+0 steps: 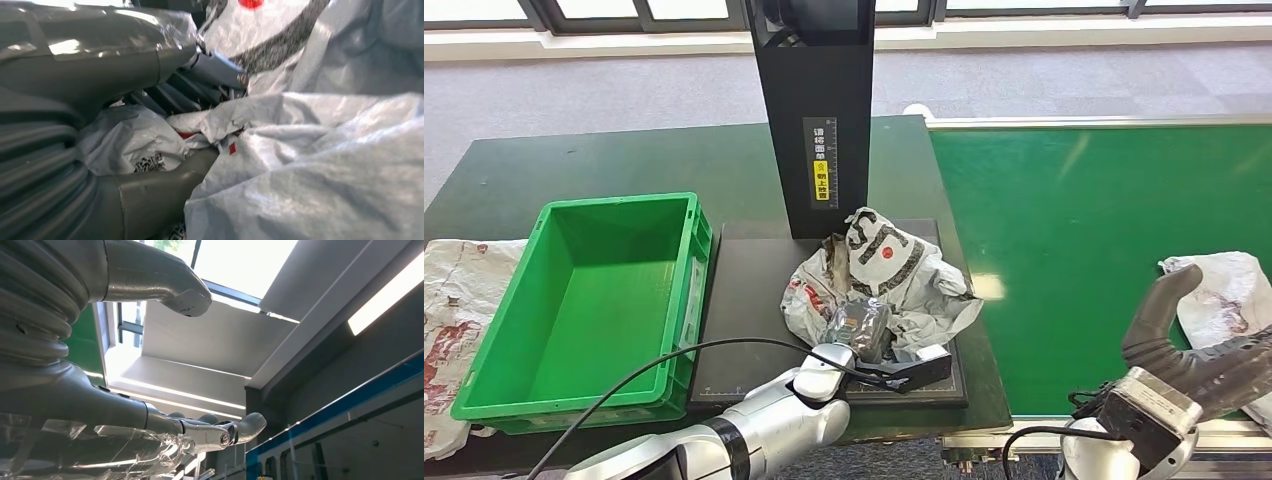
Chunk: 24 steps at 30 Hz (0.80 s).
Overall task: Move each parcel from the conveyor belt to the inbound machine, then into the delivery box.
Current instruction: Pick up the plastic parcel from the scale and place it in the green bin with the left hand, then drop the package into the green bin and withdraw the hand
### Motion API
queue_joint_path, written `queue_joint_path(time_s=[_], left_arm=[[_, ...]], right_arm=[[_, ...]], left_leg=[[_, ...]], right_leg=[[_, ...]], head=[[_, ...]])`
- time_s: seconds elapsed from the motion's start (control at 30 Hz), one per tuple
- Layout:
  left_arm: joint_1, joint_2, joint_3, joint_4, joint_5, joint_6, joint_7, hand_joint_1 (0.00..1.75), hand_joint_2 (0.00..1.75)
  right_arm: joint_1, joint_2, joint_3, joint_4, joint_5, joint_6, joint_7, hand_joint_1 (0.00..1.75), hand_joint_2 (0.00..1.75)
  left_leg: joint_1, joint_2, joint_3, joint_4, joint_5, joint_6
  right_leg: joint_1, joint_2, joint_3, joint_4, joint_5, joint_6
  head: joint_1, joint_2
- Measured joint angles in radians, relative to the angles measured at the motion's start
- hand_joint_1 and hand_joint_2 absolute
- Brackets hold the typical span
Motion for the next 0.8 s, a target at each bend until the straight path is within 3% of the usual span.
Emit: queue_joint_path(time_s=[0.07,0.13,0.23,0.3,0.37,0.47,0.63,0.8], left_arm=[[0.013,0.001,0.018,-0.022,-0.082,0.095,-0.009,1.75,1.75],[0.061,0.004,0.098,-0.119,-0.297,0.166,-0.08,1.75,1.75],[0.186,0.012,0.363,-0.379,-0.697,0.192,-0.306,1.75,1.75],[0.252,0.016,0.614,-0.554,-0.795,0.195,-0.452,1.75,1.75],[0.297,0.018,0.853,-0.69,-0.694,0.195,-0.539,1.75,1.75],[0.346,0.022,1.066,-0.842,-0.465,0.195,-0.634,1.75,1.75],[0.388,0.033,1.237,-0.986,-0.385,0.195,-0.712,1.75,1.75],[0.405,0.039,1.388,-1.038,-0.352,0.194,-0.775,1.75,1.75]], right_arm=[[0.0,0.0,-0.001,-0.001,-0.002,0.0,0.0,0.0,1.75],[0.001,0.0,-0.005,-0.002,-0.006,0.0,0.0,0.0,1.75],[0.003,0.0,-0.015,-0.002,-0.011,0.0,0.0,0.0,1.75],[0.004,0.0,-0.017,-0.002,-0.013,0.0,0.001,0.0,1.75],[0.006,0.0,-0.018,-0.001,-0.015,0.0,0.001,0.0,1.75],[0.007,-0.001,-0.018,0.0,-0.016,0.0,0.001,0.0,1.75],[0.007,-0.001,-0.021,0.003,-0.009,0.0,0.002,0.0,1.75],[0.007,-0.001,-0.026,0.004,-0.006,0.001,0.002,0.0,1.75]], left_leg=[[0.0,0.0,0.0,0.0,0.0,0.0],[-0.001,-0.001,0.0,0.0,0.0,0.0],[0.0,0.002,-0.002,0.0,-0.001,0.0],[0.0,0.011,-0.002,-0.001,-0.006,-0.001],[0.0,0.018,0.0,-0.001,-0.01,-0.002],[0.002,0.014,0.006,-0.001,-0.007,-0.003],[0.003,0.004,0.005,-0.001,-0.003,-0.005],[0.002,0.003,0.004,-0.001,-0.004,-0.005]], right_leg=[[0.0,0.0,0.0,0.0,0.0,0.0],[0.0,0.0,0.0,0.0,0.0,0.0],[-0.001,0.003,-0.001,0.001,-0.001,0.001],[-0.001,0.012,-0.001,0.001,-0.002,0.0],[0.0,0.019,0.001,0.001,-0.004,-0.001],[0.002,0.015,0.001,0.002,-0.005,-0.002],[0.003,0.005,0.002,0.004,-0.005,-0.003],[0.002,0.005,0.002,0.003,-0.006,-0.004]], head=[[0.0,0.0],[0.0,0.0],[0.0,0.0],[0.0,0.0],[-0.001,0.0],[-0.001,0.0],[0.0,0.0],[0.0,0.0]])
